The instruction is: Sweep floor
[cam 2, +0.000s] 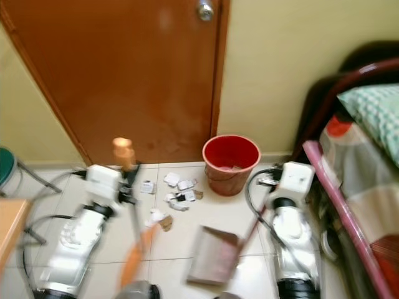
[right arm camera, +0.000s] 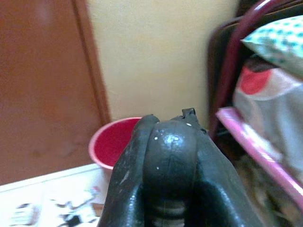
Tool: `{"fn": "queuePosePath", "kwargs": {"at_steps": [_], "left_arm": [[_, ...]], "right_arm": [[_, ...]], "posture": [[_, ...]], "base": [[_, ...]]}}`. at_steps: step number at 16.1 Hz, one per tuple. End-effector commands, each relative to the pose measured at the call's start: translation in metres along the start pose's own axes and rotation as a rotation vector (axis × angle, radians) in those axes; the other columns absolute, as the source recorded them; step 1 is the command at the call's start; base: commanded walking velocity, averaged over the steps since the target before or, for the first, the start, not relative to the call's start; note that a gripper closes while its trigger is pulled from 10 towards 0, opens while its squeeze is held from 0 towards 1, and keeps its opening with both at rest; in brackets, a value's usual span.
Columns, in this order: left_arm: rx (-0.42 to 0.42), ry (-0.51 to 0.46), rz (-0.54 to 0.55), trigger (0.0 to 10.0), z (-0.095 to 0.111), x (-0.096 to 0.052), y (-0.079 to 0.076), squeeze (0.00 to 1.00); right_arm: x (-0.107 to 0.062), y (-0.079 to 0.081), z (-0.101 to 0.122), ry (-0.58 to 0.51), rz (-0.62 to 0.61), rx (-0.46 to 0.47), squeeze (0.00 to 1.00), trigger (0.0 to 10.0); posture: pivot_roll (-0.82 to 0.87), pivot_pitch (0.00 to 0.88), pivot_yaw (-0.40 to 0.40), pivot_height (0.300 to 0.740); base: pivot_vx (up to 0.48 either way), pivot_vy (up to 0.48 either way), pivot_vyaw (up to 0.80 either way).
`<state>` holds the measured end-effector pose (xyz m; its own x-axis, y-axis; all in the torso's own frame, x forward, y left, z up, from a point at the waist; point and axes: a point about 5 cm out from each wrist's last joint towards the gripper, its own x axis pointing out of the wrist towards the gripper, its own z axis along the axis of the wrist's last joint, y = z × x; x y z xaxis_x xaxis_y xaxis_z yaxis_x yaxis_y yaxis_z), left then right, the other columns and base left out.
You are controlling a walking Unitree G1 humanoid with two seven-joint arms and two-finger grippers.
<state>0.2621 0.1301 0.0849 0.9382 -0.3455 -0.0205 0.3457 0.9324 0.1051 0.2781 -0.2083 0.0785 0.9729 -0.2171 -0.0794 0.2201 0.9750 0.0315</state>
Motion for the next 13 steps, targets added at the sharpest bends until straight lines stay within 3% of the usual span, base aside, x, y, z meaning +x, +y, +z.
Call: {"fn": "queuePosePath", "kwargs": {"at_steps": [1,3,6,9,11,13], "left_arm": [[-0.009,-0.065,-0.042,10.0,0.016,0.006,-0.005,0.00],[0.012,-0.064,-0.160,10.0,0.017,0.012,-0.024,0.00],[0.029,-0.055,-0.281,10.0,0.018,0.014,-0.041,0.00],[-0.018,-0.049,-0.373,10.0,0.019,0.012,-0.054,0.00],[-0.106,-0.064,-0.416,10.0,0.026,0.012,-0.062,0.00],[-0.095,-0.077,-0.413,10.0,0.029,0.014,-0.060,0.00]], "right_arm": [[0.008,0.007,0.014,-0.057,0.011,-0.008,0.00,10.0],[0.015,0.012,0.015,-0.049,0.011,-0.043,0.00,10.0],[0.023,0.015,0.007,0.032,-0.041,-0.108,0.00,10.0],[0.026,0.012,0.003,0.055,-0.084,-0.143,0.00,10.0],[0.028,0.012,0.003,0.056,-0.098,-0.157,0.00,10.0],[0.029,0.011,0.002,0.056,-0.112,-0.171,0.00,10.0]], "posture": [[0.00,0.072,0.005,0.740],[0.01,0.093,-0.021,0.740],[0.01,0.118,-0.032,0.740],[0.01,0.131,-0.029,0.740],[0.01,0.133,-0.027,0.740],[0.01,0.135,-0.025,0.740]], "base": [[0.000,0.000,0.00],[0.000,0.000,0.00],[0.000,0.000,0.00],[0.000,0.000,0.00],[0.000,0.000,0.00],[0.000,0.000,0.00]]}}
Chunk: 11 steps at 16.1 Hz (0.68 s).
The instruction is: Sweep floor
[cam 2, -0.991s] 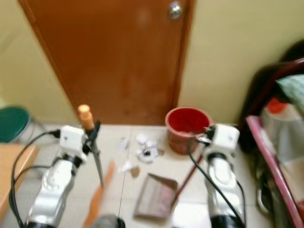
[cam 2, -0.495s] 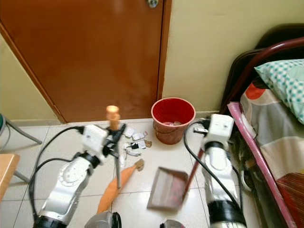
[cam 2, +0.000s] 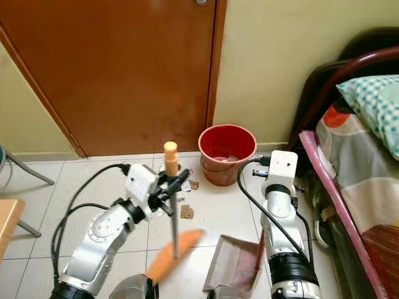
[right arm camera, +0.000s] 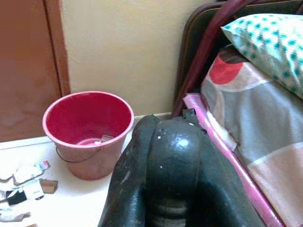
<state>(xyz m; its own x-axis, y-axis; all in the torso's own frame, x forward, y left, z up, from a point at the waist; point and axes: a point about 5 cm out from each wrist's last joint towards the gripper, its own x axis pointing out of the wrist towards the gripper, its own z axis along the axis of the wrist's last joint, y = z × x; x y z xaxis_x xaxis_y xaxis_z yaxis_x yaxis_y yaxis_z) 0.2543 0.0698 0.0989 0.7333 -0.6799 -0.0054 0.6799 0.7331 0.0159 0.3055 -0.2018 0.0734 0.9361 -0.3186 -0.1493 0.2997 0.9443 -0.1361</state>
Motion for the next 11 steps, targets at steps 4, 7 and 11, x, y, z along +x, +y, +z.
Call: {"fn": "queuePosePath", "kwargs": {"at_steps": [4,7,11], "left_arm": [[0.074,-0.127,0.194,10.0,0.031,-0.001,0.045,0.00],[0.037,-0.212,0.271,10.0,0.056,-0.004,0.063,0.00],[0.037,-0.243,0.239,10.0,0.066,-0.002,0.058,0.00]], "right_arm": [[0.006,-0.007,0.008,-0.026,-0.027,-0.021,0.00,10.0],[0.009,-0.005,0.009,-0.029,-0.028,-0.018,0.00,10.0],[0.008,0.001,0.009,-0.028,-0.001,-0.008,0.00,10.0]], "posture": [[0.00,0.129,-0.025,0.740],[0.01,0.124,-0.024,0.740],[0.01,0.117,-0.026,0.740]], "base": [[0.000,0.000,0.00],[0.000,0.000,0.00],[0.000,0.000,0.00]]}}
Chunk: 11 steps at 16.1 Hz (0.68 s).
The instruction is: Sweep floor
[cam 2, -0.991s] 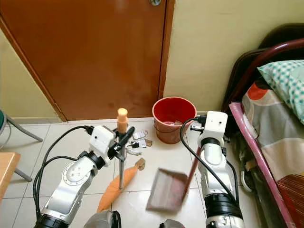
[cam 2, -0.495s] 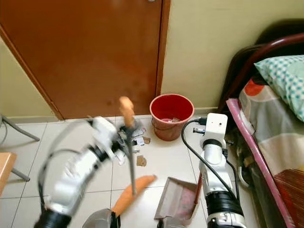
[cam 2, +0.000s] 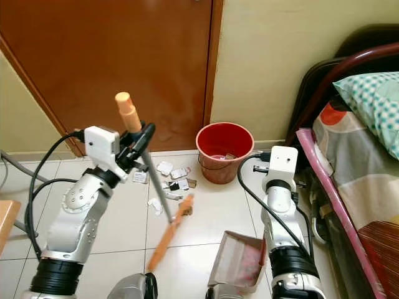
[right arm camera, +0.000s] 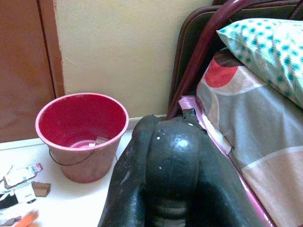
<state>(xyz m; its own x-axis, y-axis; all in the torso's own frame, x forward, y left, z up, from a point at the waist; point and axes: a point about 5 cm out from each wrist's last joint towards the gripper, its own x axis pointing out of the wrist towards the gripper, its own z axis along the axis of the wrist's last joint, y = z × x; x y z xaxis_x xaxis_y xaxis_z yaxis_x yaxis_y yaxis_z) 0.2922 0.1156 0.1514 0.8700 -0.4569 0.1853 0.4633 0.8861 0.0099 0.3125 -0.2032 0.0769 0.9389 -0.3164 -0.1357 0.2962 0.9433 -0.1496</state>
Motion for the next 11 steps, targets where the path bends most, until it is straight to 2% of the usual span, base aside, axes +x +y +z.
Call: {"fn": "queuePosePath", "kwargs": {"at_steps": [1,2,5,6,9,11], "left_arm": [[0.019,-0.059,-0.012,10.0,0.014,0.004,-0.001,0.00],[0.081,-0.050,0.047,10.0,0.014,0.005,0.010,0.00],[0.174,-0.034,0.101,10.0,0.010,0.013,0.018,0.00],[0.211,-0.057,0.119,10.0,0.013,0.021,0.019,0.00],[0.194,-0.104,0.162,10.0,0.022,0.033,0.024,0.00],[0.192,-0.079,0.130,10.0,0.012,0.043,0.019,0.00]], "right_arm": [[0.002,0.001,0.004,-0.014,0.001,0.006,0.00,10.0],[0.004,0.002,0.007,-0.020,0.002,0.011,0.00,10.0],[0.007,0.003,0.012,-0.033,0.001,0.019,0.00,10.0],[0.008,0.004,0.014,-0.037,0.003,0.022,0.00,10.0],[0.006,0.003,0.011,-0.034,0.003,0.025,0.00,10.0],[0.004,0.005,0.008,-0.026,0.005,0.027,0.00,10.0]], "posture": [[0.01,0.117,-0.025,0.740],[0.01,0.119,-0.021,0.740],[0.01,0.123,-0.024,0.740],[0.00,0.123,-0.026,0.740],[-0.01,0.120,-0.026,0.740],[-0.01,0.119,-0.026,0.740]], "base": [[0.000,0.000,0.00],[0.000,0.000,0.00],[0.000,0.000,0.00],[0.000,0.000,0.00],[0.000,0.000,0.00],[0.000,0.000,0.00]]}}
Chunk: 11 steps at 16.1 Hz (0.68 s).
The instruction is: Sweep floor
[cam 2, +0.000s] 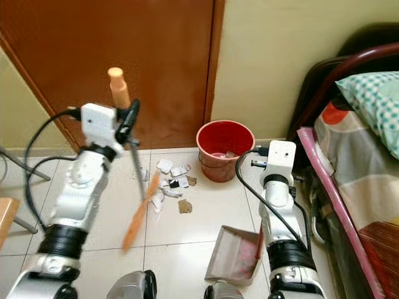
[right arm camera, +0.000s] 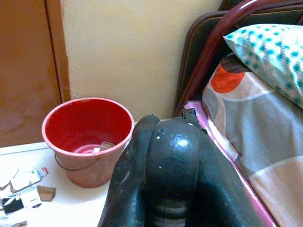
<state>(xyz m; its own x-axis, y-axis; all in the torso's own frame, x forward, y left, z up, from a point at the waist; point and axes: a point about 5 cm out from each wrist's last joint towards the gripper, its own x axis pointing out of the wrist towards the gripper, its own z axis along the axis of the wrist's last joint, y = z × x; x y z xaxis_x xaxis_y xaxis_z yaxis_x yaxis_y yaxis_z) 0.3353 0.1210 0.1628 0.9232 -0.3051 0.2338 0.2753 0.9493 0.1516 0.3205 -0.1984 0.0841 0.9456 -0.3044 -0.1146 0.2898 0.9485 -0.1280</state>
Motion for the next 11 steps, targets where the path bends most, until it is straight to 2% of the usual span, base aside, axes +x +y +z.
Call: {"fn": "queuePosePath", "kwargs": {"at_steps": [1,3,5,8,9,10,11], "left_arm": [[0.009,-0.021,-0.071,10.0,0.001,0.007,-0.014,0.00],[0.038,-0.033,-0.153,10.0,-0.002,0.012,-0.033,0.00],[0.046,0.014,-0.255,10.0,-0.016,0.015,-0.055,0.00],[0.074,0.119,-0.436,10.0,-0.042,0.004,-0.077,0.00],[0.062,0.151,-0.497,10.0,-0.048,-0.002,-0.082,0.00],[-0.012,0.183,-0.570,10.0,-0.051,-0.011,-0.088,0.00],[-0.091,0.197,-0.575,10.0,-0.050,-0.014,-0.089,0.00]], "right_arm": [[-0.001,0.001,-0.001,-0.003,-0.003,0.009,0.00,10.0],[-0.001,0.003,0.001,-0.006,0.000,0.013,0.00,10.0],[0.000,0.003,0.001,-0.007,-0.001,0.012,0.00,10.0],[-0.001,0.002,0.000,-0.008,-0.011,0.011,0.00,10.0],[-0.002,0.000,-0.002,-0.007,-0.016,0.010,0.00,10.0],[-0.003,-0.002,-0.004,-0.001,-0.024,0.003,0.00,10.0],[-0.003,-0.002,-0.004,-0.001,-0.027,-0.003,0.00,10.0]], "posture": [[-0.01,0.117,-0.027,0.740],[-0.01,0.113,-0.031,0.740],[-0.01,0.111,-0.030,0.740],[-0.02,0.111,-0.023,0.740],[-0.02,0.113,-0.020,0.740],[-0.02,0.116,-0.020,0.740],[-0.02,0.117,-0.022,0.740]], "base": [[0.000,0.000,0.00],[0.000,0.000,0.00],[0.000,0.000,0.00],[0.000,0.000,0.00],[0.000,0.000,0.00],[0.000,0.000,0.00],[0.000,0.000,0.00]]}}
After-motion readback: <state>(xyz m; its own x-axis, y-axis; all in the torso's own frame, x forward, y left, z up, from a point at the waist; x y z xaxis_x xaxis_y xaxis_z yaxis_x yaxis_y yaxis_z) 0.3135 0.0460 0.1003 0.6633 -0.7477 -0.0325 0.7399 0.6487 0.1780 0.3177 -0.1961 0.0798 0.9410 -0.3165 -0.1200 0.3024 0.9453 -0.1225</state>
